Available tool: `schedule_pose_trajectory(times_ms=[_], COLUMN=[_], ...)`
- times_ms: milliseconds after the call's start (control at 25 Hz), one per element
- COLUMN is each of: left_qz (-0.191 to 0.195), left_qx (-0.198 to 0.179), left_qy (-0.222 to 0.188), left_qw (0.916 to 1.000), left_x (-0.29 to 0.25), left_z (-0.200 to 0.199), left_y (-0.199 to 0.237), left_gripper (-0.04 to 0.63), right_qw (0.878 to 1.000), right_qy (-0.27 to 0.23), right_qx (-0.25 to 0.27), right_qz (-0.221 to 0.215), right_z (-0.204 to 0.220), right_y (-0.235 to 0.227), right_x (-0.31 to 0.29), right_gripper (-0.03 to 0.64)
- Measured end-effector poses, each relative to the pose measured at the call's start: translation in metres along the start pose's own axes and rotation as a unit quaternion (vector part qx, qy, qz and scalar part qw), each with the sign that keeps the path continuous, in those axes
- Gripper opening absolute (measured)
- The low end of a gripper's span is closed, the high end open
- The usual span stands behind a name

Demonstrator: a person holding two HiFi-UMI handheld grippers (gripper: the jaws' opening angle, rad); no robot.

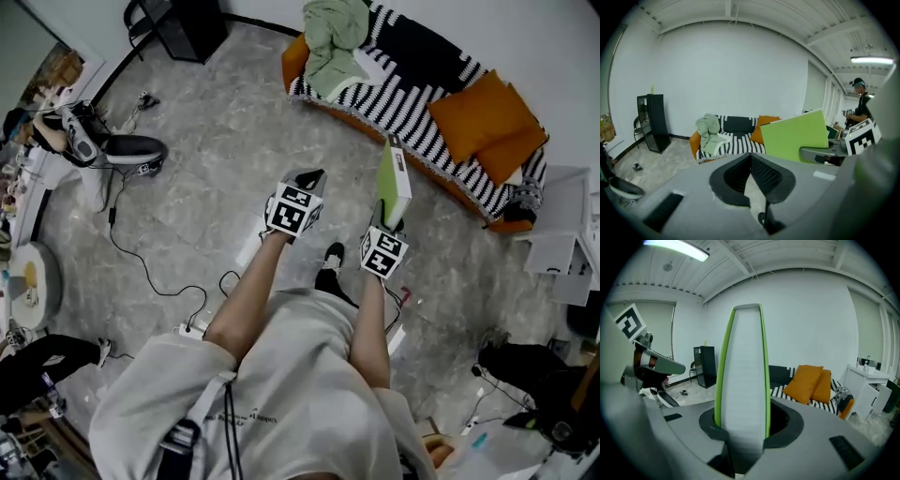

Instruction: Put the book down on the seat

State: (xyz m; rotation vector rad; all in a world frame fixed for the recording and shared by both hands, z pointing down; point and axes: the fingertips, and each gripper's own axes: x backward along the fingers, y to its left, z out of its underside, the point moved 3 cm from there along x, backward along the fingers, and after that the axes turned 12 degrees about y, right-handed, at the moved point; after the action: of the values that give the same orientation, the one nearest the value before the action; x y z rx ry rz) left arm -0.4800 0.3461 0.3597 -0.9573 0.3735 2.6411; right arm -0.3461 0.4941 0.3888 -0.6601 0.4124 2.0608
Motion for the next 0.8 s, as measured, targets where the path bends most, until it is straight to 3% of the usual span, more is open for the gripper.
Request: schedule_pose_trajectory(times_ms=[360, 800], left_qz=[-0.008, -0.06], left_qx=[0.01, 0.039], left_qy=[-0.003, 0.013], left_qw=[0.9999, 0.9973], left_x=[-0.061, -0.092], left_z=[-0.06, -0.078], left_y=[-0.005, 0.018], left_gripper=[0.008, 0.009], right_qw=[0.999, 0.997], right_qy=[0.009, 0.017], right_qx=[0.026, 0.034], right_qz=[-0.022, -0.071], right_z=[-0.046, -0.072], right_y=[-0.044, -0.051], right_x=[-0.063, -0.135], right_gripper=[0.135, 0.135])
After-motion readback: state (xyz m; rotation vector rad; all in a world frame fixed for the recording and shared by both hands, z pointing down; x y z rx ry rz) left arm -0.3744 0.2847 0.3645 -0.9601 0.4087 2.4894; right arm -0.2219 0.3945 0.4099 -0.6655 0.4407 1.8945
